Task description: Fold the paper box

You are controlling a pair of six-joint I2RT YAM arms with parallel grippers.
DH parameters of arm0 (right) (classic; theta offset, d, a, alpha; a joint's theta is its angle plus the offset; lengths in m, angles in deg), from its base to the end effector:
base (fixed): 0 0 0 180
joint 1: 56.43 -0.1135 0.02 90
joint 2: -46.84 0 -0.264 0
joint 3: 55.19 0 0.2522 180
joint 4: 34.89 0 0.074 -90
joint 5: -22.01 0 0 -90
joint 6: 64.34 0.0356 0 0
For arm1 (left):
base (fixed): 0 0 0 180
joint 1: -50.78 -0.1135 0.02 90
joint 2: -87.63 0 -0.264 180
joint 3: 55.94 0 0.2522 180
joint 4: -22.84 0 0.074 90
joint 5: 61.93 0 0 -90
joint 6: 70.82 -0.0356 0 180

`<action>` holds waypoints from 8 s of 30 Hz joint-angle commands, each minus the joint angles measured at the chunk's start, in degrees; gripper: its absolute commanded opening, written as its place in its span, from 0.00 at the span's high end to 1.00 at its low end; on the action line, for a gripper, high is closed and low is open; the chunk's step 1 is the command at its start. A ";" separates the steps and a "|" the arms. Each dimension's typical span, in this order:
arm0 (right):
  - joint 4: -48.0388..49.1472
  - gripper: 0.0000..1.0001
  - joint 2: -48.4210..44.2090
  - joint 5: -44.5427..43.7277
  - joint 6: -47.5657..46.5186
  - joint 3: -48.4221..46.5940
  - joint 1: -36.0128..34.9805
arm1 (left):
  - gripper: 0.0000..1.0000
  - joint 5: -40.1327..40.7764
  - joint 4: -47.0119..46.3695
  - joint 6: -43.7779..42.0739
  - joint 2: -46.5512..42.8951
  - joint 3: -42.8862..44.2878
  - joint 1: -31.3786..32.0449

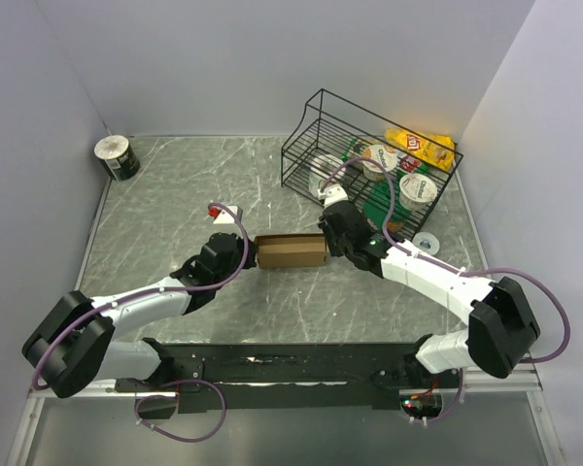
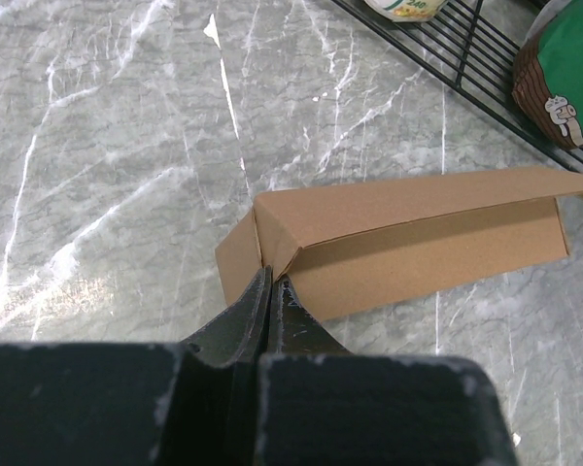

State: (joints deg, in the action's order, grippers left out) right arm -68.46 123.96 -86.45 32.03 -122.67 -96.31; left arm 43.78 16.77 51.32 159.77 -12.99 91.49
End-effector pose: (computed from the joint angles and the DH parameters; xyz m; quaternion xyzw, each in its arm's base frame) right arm 0.2285 0.1762 0.2548 -0.2002 0.8858 0.0185 0.4183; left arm 0.2024 -0.1615 0.1993 -0.0133 0.8300 -0.2324 0.5070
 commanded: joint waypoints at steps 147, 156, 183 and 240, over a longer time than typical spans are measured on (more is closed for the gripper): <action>-12.09 1.00 13.93 6.24 -9.18 -18.88 2.17 | 0.71 -15.88 -6.36 -12.80 8.19 7.72 -9.77; -14.11 1.00 14.81 5.80 -7.96 -20.81 2.00 | 0.94 -14.39 -7.41 -12.89 9.25 7.02 -9.77; -15.70 1.00 19.47 13.97 6.55 -26.62 5.16 | 0.99 4.25 -3.02 -18.96 14.17 8.08 3.32; -22.13 0.93 26.70 18.55 8.31 -37.03 9.47 | 0.99 4.34 6.65 -20.54 18.65 16.77 4.29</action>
State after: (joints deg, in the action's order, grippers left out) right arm -99.59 155.46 -72.85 39.72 -165.02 -85.17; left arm 54.57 17.80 30.47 176.62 2.66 94.18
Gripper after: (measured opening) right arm 0.027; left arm 0.024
